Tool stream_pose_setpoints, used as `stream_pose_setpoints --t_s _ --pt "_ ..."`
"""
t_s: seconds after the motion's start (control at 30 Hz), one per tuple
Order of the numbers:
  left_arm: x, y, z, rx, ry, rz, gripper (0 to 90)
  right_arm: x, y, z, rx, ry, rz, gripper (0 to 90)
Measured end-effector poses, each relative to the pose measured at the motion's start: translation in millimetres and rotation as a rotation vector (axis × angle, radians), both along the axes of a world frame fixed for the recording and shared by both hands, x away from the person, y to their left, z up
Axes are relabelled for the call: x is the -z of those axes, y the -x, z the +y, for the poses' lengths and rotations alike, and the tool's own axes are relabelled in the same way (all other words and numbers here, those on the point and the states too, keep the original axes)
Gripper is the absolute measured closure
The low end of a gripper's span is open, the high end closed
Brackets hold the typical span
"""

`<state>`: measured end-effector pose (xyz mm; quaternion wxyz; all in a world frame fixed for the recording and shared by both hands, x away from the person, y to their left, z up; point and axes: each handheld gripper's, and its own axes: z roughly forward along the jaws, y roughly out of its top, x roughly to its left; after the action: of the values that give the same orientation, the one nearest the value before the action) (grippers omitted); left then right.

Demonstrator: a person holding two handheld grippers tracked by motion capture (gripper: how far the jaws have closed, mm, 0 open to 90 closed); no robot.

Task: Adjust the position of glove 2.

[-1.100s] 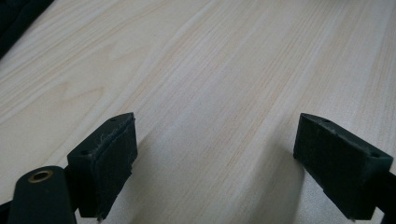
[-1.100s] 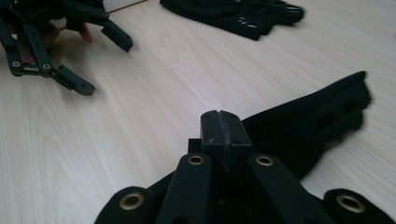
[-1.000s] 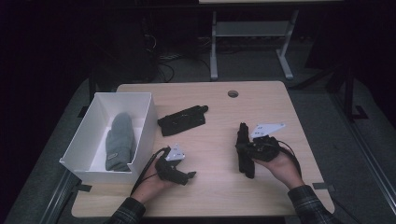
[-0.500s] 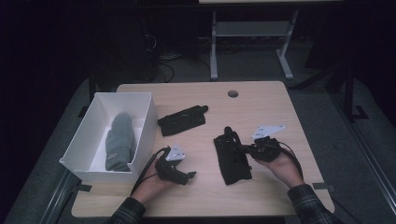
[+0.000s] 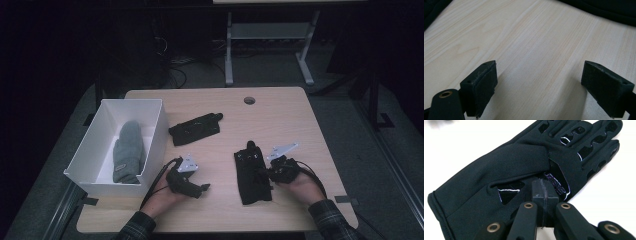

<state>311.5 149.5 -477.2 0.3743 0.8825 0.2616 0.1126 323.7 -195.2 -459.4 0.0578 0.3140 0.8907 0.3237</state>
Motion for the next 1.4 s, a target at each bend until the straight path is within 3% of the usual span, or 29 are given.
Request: stream_pose_setpoints --t_s 0.07,0.17,0.27,0.33,0.43,0.53,0.8,1.03,1.13,1.27,1.4 --pt "-1.5 -1.1 -1.3 0.001 -0.014 0.01 12.7 -0.4 3.7 -1.7 -0.003 -0.001 -0.003 85.8" --pt "-6.0 -3.8 -3.8 -0.017 -0.04 0.018 18.0 -3.3 6.8 -6.2 0.02 -0.033 -0.028 70.5" --pt "-12.0 -7.6 -3.5 -0.023 -0.022 0.016 34.2 -6.7 6.6 -14.5 0.055 -0.074 -0.058 60.0" --pt "-17.4 -11.3 -4.6 -0.035 -0.007 -0.002 50.6 -7.8 6.0 -20.1 0.083 -0.089 -0.078 52.8" --pt "-25.6 -23.4 -7.0 -0.081 -0.03 -0.024 71.5 -5.3 6.0 -28.1 0.101 -0.09 -0.107 46.1" --pt "-31.5 -42.7 -7.8 -0.122 -0.028 0.002 88.7 -2.3 6.3 -34.9 0.125 -0.075 -0.105 41.9" --pt "-37.8 -85.9 -15.3 -0.238 -0.064 -0.031 89.5 0.1 8.4 -50.9 0.152 -0.082 -0.104 37.6" --pt "-33.2 -124.7 -14.1 -0.335 -0.104 -0.074 89.5 0.7 8.3 -52.2 0.149 -0.084 -0.1 37.6" --pt "-29.0 -139.8 -13.8 -0.371 -0.142 -0.07 89.5 1.4 8.9 -51.2 0.15 -0.083 -0.089 37.6" --pt "-20.4 -150.8 -12.9 -0.388 -0.173 -0.031 89.5 0.7 8.8 -52.4 0.145 -0.088 -0.098 37.5" --pt "-18.3 -148.0 -15.4 -0.364 -0.17 -0.022 89.7 1.3 8.8 -52.7 0.149 -0.091 -0.097 37.6"
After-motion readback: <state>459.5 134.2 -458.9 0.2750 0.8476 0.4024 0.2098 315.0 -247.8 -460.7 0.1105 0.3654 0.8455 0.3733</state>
